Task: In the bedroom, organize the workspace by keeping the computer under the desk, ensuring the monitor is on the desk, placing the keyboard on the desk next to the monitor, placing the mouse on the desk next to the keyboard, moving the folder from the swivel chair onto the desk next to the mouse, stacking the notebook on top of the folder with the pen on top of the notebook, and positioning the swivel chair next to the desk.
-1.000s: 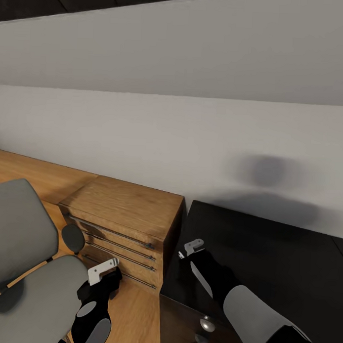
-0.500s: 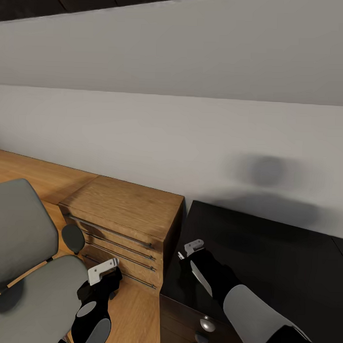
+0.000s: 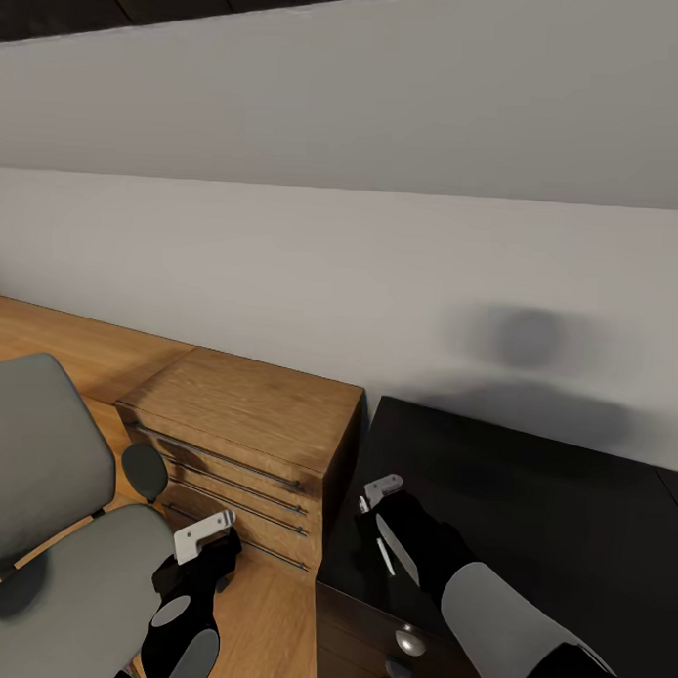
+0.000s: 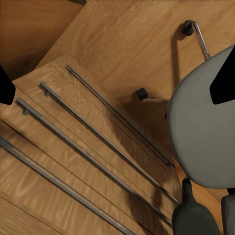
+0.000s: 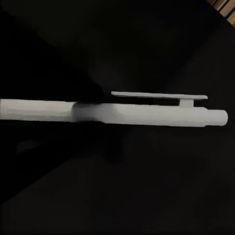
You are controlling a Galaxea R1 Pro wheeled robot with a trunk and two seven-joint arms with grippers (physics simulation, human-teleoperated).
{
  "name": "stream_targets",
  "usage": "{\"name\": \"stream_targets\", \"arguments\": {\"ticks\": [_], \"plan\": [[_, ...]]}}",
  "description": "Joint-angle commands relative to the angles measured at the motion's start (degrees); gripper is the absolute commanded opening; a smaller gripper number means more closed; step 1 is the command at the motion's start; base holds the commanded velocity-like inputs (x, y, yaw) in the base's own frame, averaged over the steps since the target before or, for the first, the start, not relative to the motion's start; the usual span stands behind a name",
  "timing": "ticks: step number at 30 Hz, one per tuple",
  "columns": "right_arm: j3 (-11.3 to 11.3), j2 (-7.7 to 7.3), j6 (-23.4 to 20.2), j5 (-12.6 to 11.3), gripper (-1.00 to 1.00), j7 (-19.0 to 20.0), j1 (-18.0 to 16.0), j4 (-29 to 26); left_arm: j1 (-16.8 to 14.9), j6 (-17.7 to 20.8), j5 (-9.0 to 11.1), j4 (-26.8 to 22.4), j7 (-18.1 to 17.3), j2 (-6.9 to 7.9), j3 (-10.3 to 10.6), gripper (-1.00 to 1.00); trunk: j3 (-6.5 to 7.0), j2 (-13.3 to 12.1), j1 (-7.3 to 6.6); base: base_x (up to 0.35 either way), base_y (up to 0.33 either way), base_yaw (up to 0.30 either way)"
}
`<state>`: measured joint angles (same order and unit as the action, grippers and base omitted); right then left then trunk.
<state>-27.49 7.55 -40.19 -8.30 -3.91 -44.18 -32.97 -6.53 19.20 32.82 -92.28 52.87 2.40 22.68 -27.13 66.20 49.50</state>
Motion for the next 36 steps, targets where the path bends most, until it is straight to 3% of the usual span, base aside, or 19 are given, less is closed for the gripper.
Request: {"name": "stream_targets", "arguments": {"ticks": [1,7,18,29,36], "plan": [[-0.3,-0.06,-0.5,-0.7,-1.0,-0.5,0.0,3.3,-0.1,0.3,0.2,-0.1,0.4,0.06,0.1,1.0,-0.07,0.0,0.01,0.0,0.0,0.0],[-0.2,-0.08,-3.5,-0.7,-1.0,-0.3,0.0,1.8,-0.1,0.3,0.2,-0.1,0.4,0.06,0.1,1.0,-0.07,0.0,0.01,0.0,0.0,0.0],[-0.2,-0.08,-3.9,-0.7,-1.0,-0.3,0.0,1.4,-0.1,0.2,0.2,-0.1,0.4,0.06,0.1,1.0,-0.07,0.0,0.01,0.0,0.0,0.0],[-0.1,-0.18,-3.8,-0.6,-1.0,-0.3,0.0,0.8,-0.1,0.2,0.1,-0.1,0.2,0.14,0.1,1.0,1.91,-4.4,-2.41,-0.001,0.0,0.0],[0.4,-0.42,-3.8,-0.6,-1.0,-0.5,0.0,-4.6,-0.1,0.3,0.1,-0.1,0.2,0.14,0.2,1.0,3.16,-7.2,-3.95,-0.183,-0.048,0.0]]}}
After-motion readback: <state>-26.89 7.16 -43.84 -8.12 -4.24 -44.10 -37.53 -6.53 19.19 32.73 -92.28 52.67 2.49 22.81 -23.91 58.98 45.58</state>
